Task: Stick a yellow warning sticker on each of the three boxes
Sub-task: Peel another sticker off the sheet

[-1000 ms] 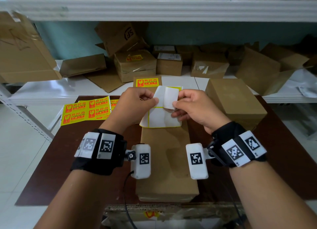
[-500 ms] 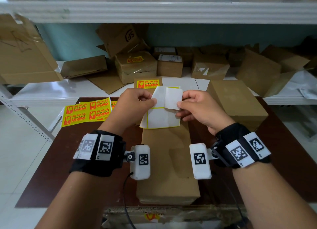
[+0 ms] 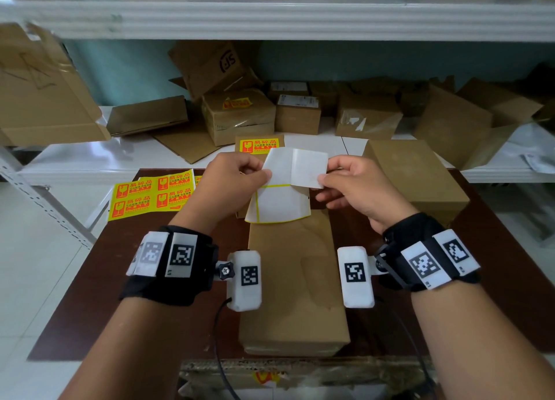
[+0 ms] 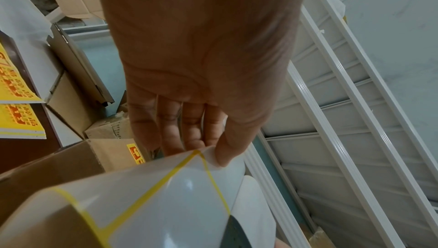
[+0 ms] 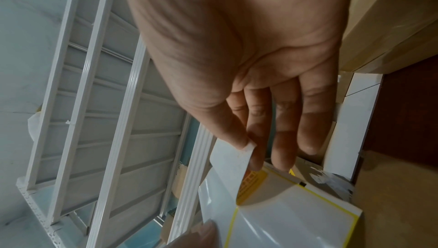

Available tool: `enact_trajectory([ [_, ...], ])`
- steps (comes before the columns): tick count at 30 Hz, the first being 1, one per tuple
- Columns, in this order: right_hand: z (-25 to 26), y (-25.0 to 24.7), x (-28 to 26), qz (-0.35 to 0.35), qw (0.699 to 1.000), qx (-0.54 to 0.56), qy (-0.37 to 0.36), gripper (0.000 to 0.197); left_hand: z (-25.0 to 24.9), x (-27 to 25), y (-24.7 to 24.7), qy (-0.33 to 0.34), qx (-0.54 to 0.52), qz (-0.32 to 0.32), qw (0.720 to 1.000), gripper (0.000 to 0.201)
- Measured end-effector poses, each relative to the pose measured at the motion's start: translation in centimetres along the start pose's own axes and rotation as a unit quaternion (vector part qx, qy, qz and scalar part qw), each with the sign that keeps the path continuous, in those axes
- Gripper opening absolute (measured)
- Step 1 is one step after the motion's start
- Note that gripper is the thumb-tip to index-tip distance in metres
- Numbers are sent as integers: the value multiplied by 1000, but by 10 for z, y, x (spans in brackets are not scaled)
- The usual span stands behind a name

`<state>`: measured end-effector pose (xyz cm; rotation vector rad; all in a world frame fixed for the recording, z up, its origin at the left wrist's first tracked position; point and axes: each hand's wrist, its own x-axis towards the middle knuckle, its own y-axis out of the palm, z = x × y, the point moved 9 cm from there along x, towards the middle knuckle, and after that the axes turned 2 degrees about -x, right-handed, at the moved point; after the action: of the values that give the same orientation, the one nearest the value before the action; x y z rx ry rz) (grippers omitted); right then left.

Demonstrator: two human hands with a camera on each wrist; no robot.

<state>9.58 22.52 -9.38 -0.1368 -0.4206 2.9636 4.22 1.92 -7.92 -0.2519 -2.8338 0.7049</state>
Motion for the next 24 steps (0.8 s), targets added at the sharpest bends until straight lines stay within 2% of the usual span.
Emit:
enact_trajectory([
  [24,-10,-13,3,-24,1000,-1,9,11,2,0,-2,-8,-14,0,1000,12],
])
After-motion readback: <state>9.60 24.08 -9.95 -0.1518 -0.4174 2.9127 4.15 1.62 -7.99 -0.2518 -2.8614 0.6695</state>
